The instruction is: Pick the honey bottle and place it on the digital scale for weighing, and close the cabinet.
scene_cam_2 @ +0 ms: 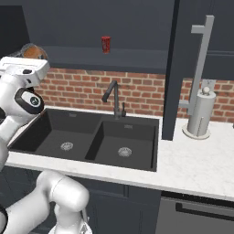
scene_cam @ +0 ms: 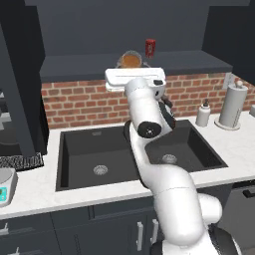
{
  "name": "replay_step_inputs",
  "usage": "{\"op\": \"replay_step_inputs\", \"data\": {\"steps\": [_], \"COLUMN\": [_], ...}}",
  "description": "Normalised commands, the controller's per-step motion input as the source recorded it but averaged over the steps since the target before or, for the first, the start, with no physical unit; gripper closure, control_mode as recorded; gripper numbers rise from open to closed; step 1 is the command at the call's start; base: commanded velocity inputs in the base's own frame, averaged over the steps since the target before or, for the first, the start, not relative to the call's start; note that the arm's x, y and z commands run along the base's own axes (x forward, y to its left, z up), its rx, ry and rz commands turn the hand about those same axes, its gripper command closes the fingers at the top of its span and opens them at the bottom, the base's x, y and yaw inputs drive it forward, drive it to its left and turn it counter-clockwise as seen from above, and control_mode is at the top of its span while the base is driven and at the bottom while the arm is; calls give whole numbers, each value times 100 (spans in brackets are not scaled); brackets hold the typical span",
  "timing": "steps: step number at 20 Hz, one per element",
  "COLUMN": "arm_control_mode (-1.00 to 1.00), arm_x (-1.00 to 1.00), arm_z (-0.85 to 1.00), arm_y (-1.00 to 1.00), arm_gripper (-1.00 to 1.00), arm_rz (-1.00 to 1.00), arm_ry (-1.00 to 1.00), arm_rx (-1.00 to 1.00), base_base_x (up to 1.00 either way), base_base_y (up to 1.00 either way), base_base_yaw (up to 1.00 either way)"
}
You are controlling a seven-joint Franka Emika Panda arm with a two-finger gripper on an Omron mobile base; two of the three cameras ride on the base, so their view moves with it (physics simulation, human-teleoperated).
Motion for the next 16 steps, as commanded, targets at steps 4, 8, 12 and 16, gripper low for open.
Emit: {"op": "replay_step_inputs", "data": {"steps": [4,8,12,16], "arm_control_mode": [-100,-100,-100,-100], "arm_x": [-100,-83,-28,-18], "arm_z": [54,28,1,-2], "arm_y": [-6,0,2,0], "arm_gripper": [100,100,100,100], "arm_rz": [-3,0,14,13], "arm_ry": [13,31,50,33], "arm_rx": [5,10,15,2], "base_base_x": [0,0,0,0], "base_base_y": [0,0,0,0], "base_base_yaw": [0,0,0,0]}}
